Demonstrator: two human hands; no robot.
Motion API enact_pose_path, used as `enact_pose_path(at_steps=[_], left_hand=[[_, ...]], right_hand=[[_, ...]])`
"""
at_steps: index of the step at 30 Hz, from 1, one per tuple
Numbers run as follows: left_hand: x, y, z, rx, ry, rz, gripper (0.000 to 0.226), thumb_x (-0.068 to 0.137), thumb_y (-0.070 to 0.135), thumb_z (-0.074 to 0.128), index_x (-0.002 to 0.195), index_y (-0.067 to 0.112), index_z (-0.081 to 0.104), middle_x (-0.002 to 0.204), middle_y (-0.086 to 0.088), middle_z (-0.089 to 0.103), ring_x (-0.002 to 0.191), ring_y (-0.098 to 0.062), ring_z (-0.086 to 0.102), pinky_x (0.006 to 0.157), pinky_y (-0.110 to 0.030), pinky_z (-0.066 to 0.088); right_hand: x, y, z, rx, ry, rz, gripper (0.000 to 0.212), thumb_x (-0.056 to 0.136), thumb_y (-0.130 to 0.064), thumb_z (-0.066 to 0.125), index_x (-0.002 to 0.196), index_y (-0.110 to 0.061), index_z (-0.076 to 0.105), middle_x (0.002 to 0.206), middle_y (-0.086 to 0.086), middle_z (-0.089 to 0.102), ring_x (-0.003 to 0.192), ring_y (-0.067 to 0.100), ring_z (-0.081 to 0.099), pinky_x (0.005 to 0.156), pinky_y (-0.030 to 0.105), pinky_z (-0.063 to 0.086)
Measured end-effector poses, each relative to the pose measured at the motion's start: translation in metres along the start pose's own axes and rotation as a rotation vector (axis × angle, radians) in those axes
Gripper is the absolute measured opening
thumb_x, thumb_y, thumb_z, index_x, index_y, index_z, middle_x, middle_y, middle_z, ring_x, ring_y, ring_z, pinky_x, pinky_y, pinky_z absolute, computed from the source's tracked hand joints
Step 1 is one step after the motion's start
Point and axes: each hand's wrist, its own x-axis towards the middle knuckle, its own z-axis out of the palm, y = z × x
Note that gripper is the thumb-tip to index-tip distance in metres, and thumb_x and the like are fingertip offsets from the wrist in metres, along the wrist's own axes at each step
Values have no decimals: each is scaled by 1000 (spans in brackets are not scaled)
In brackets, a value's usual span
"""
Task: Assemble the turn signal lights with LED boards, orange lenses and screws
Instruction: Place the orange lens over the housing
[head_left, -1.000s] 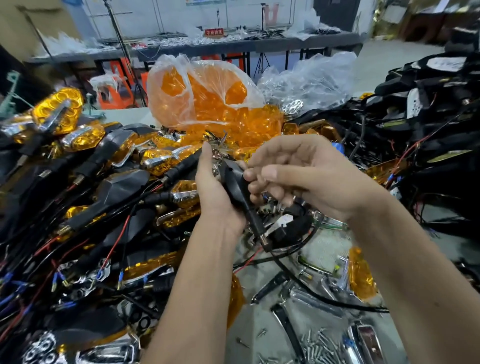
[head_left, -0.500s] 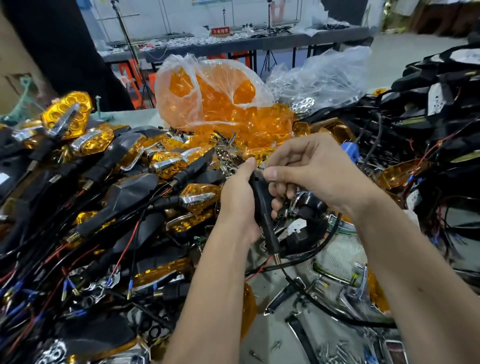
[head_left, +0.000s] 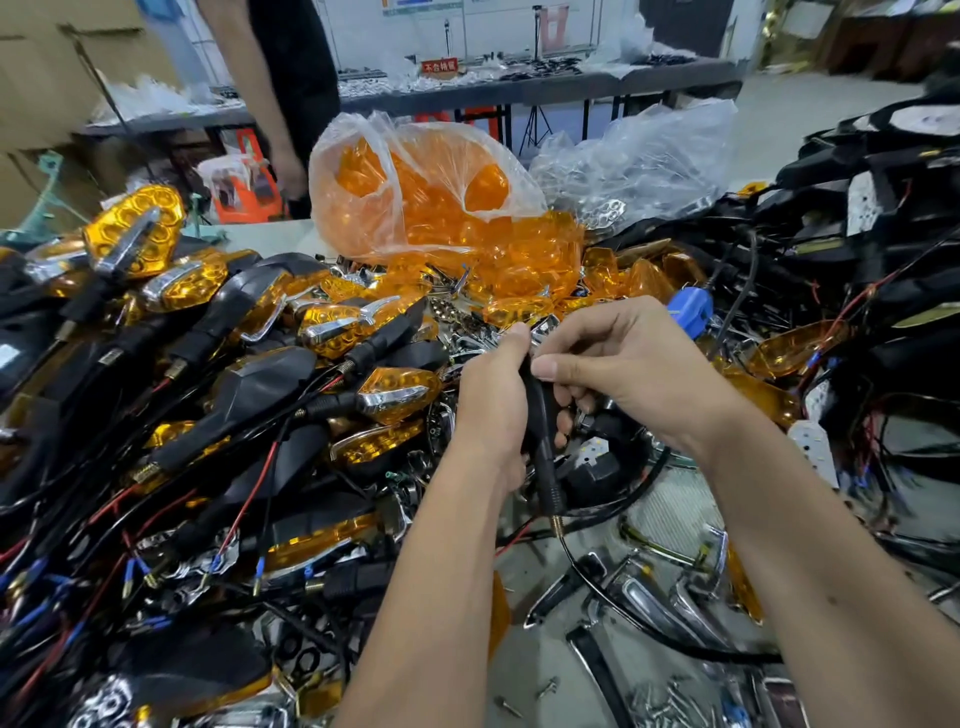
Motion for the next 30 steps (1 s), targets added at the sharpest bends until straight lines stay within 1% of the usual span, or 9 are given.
enact_pose_path(at_steps=[8, 10, 13, 16, 19, 23, 25, 27, 30], left_hand=[[1, -3, -1, 43, -48, -18, 58, 110, 50, 38, 94, 2, 66, 60, -12, 58, 43, -21, 49, 40, -22, 38], [1, -3, -1, 46, -52, -20, 58, 110, 50, 37, 92, 2, 66, 61, -12, 59, 43, -21, 50, 40, -22, 38], [0, -3, -2, 50, -71, -12, 54, 109, 50, 40, 85, 8, 63, 61, -11, 59, 41, -21, 51, 40, -21, 38], [-2, -2, -4, 45, -134, 2, 51, 108, 50, 43, 78, 13, 61, 58, -7, 58, 41, -20, 52, 41, -21, 38], [-3, 0, -4, 59, -202, 39, 56, 108, 50, 42, 69, 16, 64, 59, -8, 58, 42, -21, 51, 42, -22, 37], [-4, 2, -6, 55, -222, 71, 54, 108, 47, 43, 70, 13, 61, 57, -9, 57, 40, -22, 50, 41, -22, 36], [-4, 1, -6, 84, -221, 96, 54, 109, 46, 43, 68, 14, 60, 57, -10, 57, 39, -22, 49, 41, -22, 36], [-5, 1, -6, 107, -225, 119, 55, 109, 44, 43, 64, 16, 60, 57, -11, 57, 39, -22, 48, 41, -22, 35], [-6, 4, -8, 80, -222, 96, 53, 108, 46, 43, 65, 20, 58, 56, -8, 56, 39, -21, 48, 40, -21, 35]], right_hand=[[1, -1, -1, 86, -32, 136, 13, 79, -5, 85, 71, -11, 75, 64, 9, 65, 53, 14, 59, 47, 20, 46], [1, -3, -2, 96, -47, 171, 15, 73, -10, 86, 70, -10, 72, 63, 8, 65, 53, 15, 58, 45, 19, 44], [2, -6, -3, 138, -56, 243, 30, 66, -14, 88, 69, -11, 58, 61, 9, 60, 51, 15, 57, 40, 17, 38], [1, -8, -7, 206, -96, 345, 39, 66, -18, 86, 68, -16, 47, 61, 14, 57, 42, 11, 47, 34, 15, 29], [1, -10, -10, 213, -136, 381, 41, 65, -23, 86, 66, -18, 45, 61, 16, 60, 34, 7, 37, 32, 14, 25], [-1, -9, -9, 251, -137, 360, 42, 66, -19, 84, 66, -18, 42, 61, 14, 57, 39, 9, 51, 32, 13, 26], [-2, -9, -11, 294, -154, 389, 41, 67, -15, 82, 67, -18, 41, 61, 14, 58, 40, 9, 52, 33, 13, 25], [-2, -9, -11, 324, -140, 435, 42, 64, -16, 83, 67, -18, 42, 59, 14, 59, 36, 6, 47, 33, 12, 24], [-2, -10, -5, 265, -111, 452, 45, 58, -27, 88, 64, -21, 44, 58, 11, 61, 35, 5, 37, 35, 14, 22]])
